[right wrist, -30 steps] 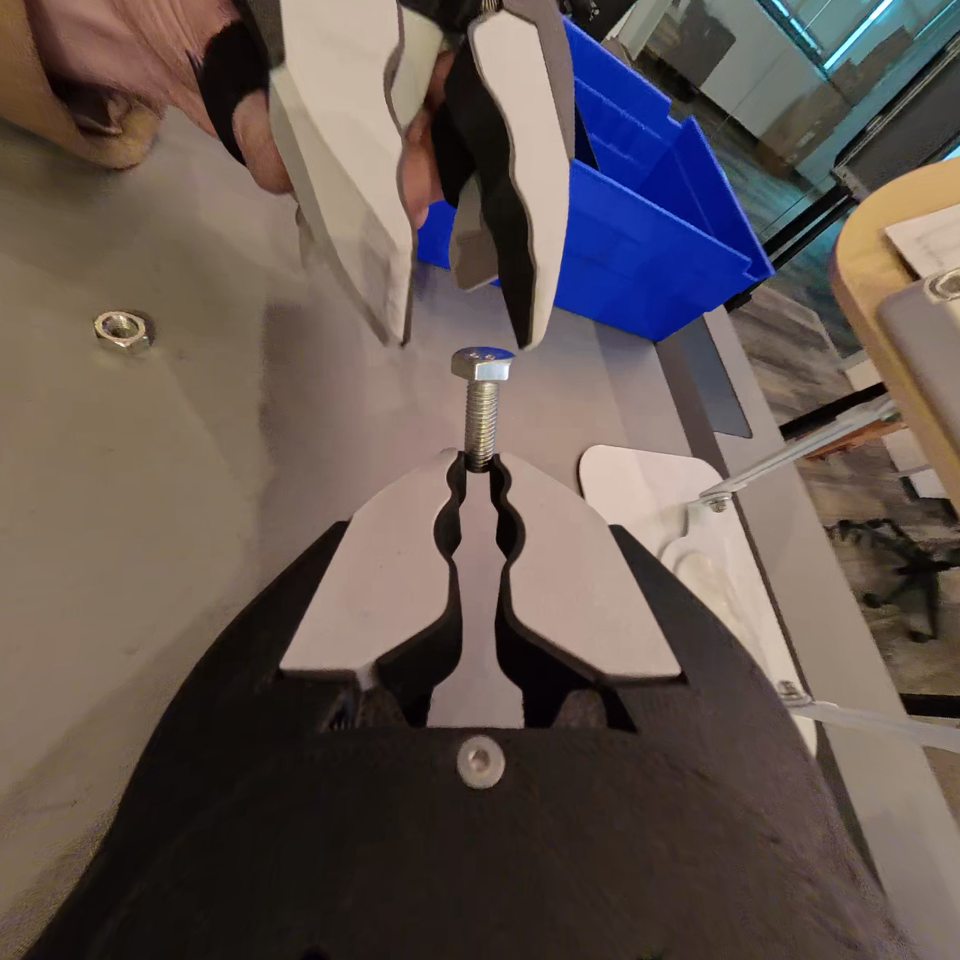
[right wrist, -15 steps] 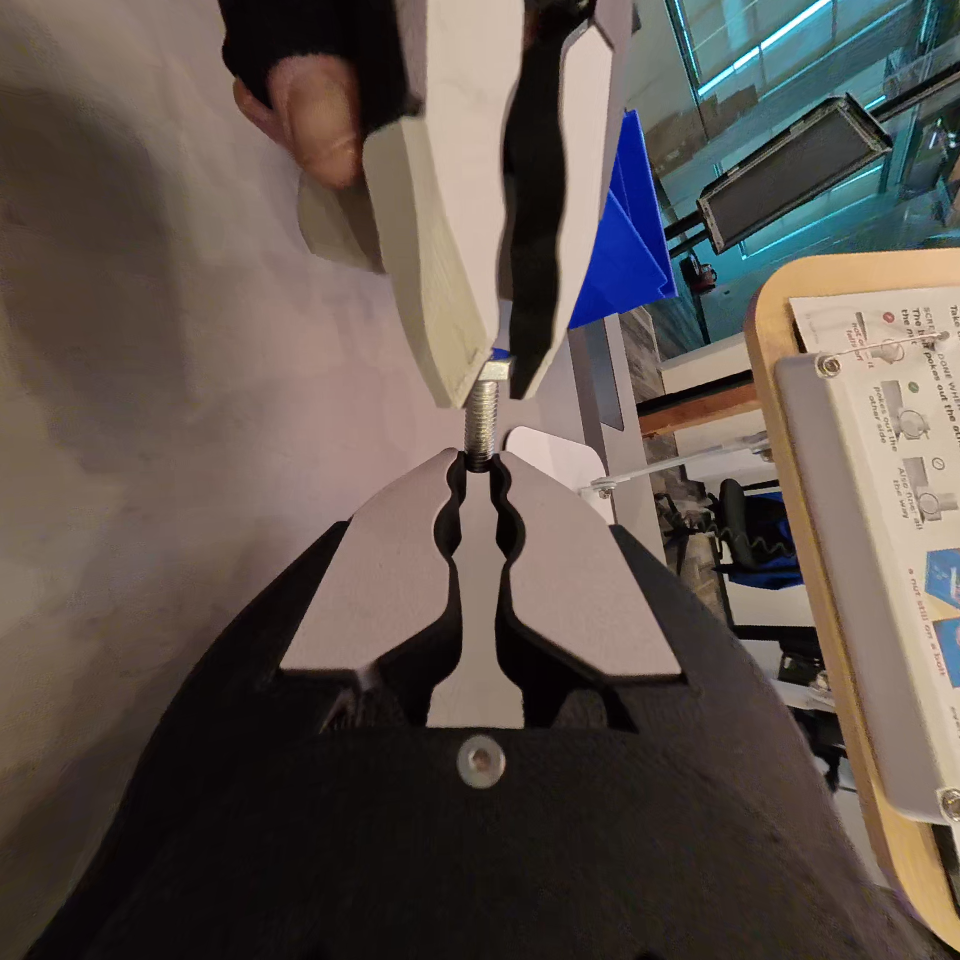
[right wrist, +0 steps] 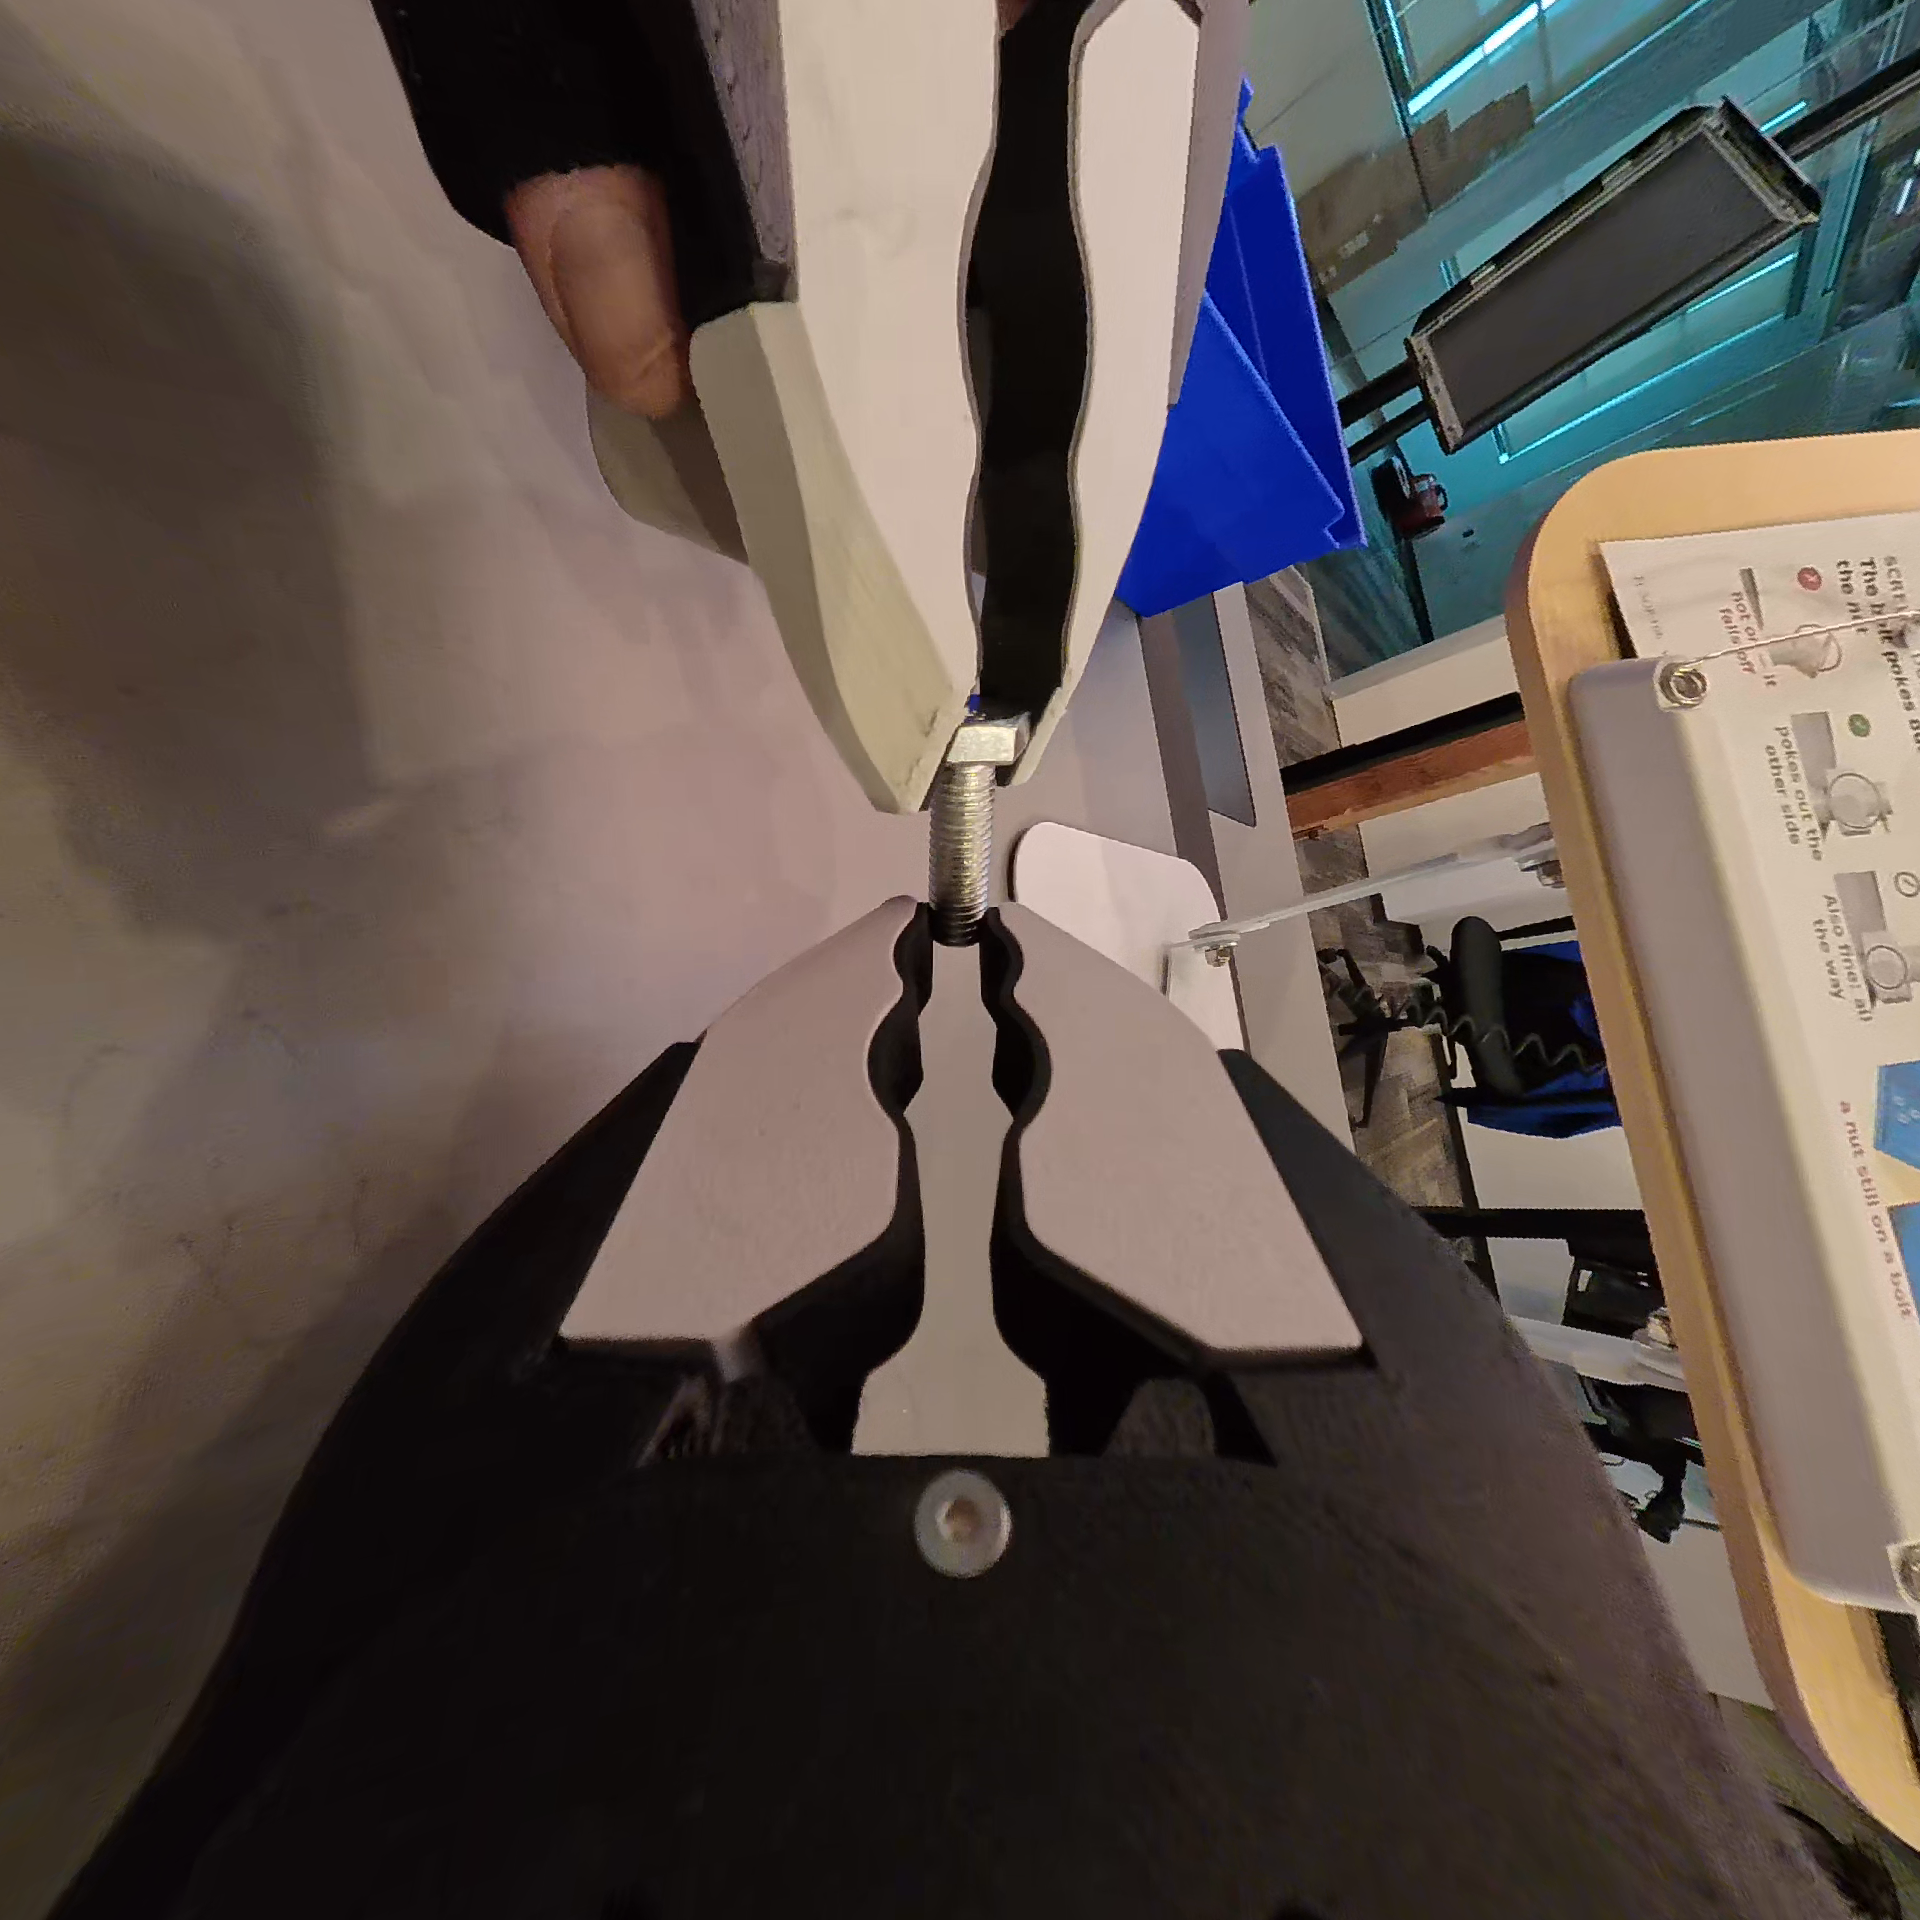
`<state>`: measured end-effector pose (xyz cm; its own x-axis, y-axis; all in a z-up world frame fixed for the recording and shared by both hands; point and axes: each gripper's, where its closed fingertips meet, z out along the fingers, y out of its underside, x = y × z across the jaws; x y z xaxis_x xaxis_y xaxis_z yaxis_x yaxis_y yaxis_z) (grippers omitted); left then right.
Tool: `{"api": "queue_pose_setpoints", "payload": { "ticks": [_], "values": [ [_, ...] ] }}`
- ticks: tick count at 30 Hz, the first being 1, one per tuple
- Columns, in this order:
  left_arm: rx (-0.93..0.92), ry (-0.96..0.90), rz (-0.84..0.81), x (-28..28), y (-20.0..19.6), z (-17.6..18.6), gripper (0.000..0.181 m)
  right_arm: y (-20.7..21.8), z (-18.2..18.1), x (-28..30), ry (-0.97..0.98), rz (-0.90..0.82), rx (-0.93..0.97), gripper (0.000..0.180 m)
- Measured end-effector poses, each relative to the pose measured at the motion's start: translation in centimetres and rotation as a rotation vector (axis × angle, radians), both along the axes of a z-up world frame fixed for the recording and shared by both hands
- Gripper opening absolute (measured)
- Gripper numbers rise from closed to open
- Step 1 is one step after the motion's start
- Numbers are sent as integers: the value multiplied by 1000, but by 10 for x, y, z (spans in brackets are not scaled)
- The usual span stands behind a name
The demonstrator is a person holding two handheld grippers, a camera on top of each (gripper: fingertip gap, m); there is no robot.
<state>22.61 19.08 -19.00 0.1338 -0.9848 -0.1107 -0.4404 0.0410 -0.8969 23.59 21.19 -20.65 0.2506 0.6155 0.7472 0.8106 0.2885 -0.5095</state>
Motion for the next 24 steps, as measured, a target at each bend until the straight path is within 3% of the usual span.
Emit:
{"api": "queue_pose_setpoints", "payload": {
  "ticks": [4, 9, 12, 18, 24],
  "values": [
    [-8, -14, -3, -1, -1, 2, 17, -1, 3, -1, 0, 8, 22, 9],
    [2, -33, 34, -16, 7, 14, 17, 0, 5, 4, 39, 22, -45, 24],
    [-4, -93, 55, -36, 7, 30, 17, -15, -2, 0, 72, 121, -191, 23],
    [21, -126, 95, -74, 5, 41, 17, -95, -12, -51, 168, 463, -565, 23],
    [1, -171, 92, -80, 4, 47, 17, -116, -31, -88, 108, 516, -686, 27]
  ]
}}
